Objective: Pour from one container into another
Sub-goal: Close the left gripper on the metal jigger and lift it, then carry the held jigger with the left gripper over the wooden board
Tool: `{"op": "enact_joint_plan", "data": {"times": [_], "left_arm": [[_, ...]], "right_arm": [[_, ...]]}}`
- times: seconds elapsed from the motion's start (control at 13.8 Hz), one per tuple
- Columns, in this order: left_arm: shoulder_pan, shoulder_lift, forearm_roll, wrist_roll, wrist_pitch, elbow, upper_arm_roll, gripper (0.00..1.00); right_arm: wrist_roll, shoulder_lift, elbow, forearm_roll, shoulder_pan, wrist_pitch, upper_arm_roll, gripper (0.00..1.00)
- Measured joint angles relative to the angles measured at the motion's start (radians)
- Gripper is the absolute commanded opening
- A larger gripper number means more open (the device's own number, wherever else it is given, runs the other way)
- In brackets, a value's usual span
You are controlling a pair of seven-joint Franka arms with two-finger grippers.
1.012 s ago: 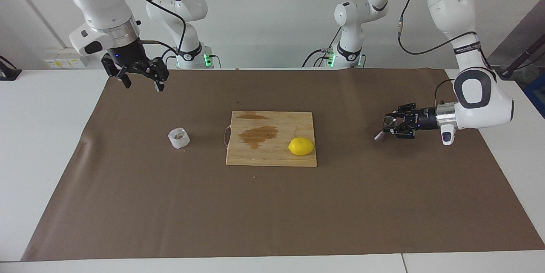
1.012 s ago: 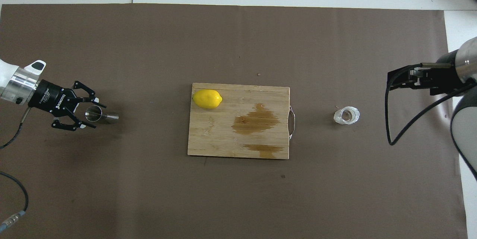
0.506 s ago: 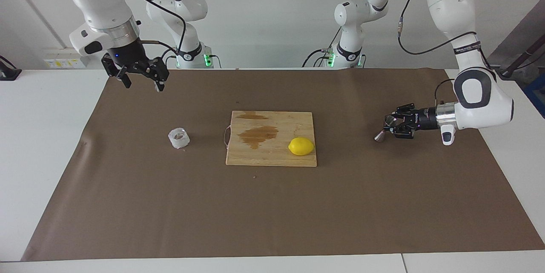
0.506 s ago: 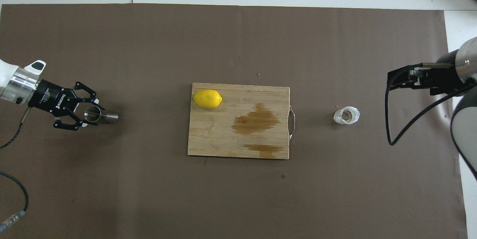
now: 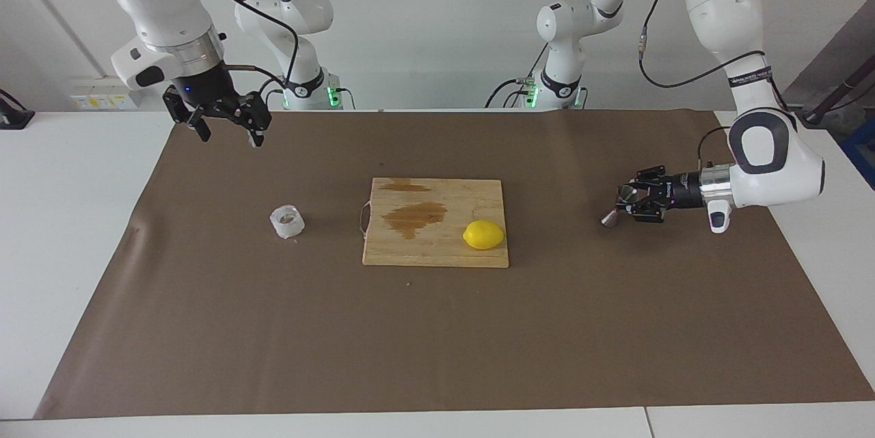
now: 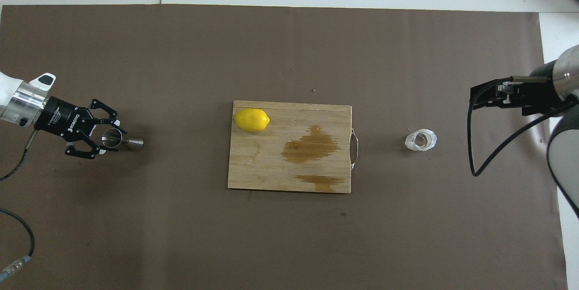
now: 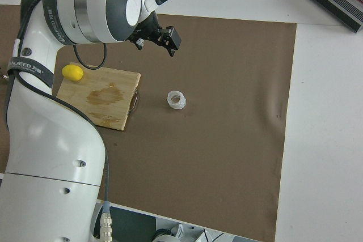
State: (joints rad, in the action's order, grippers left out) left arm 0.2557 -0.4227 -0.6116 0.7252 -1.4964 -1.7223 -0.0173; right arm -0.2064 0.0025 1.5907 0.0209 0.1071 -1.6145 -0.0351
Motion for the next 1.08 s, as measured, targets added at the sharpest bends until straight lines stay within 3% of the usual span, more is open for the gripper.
{"op": "enact_joint_plan", "data": {"times": [0.29,0.65,1.08], "left_arm": [[-0.002,0.001,-0.007,0.000,0.000,0.000,-0.007,0.45],[-0.015,0.001,-0.029,0.000,0.000,0.000,-0.016,0.25],[-0.015,0.001,-0.041,0.012,0.000,0.000,-0.017,0.25]], "right_arm": [[0.000,0.000,0.000,0.000,0.000,0.000,0.000,1.00],[0.000,0.000,0.000,0.000,0.000,0.000,0.000,1.00],[0.000,0.000,0.000,0.000,0.000,0.000,0.000,1.00]]}}
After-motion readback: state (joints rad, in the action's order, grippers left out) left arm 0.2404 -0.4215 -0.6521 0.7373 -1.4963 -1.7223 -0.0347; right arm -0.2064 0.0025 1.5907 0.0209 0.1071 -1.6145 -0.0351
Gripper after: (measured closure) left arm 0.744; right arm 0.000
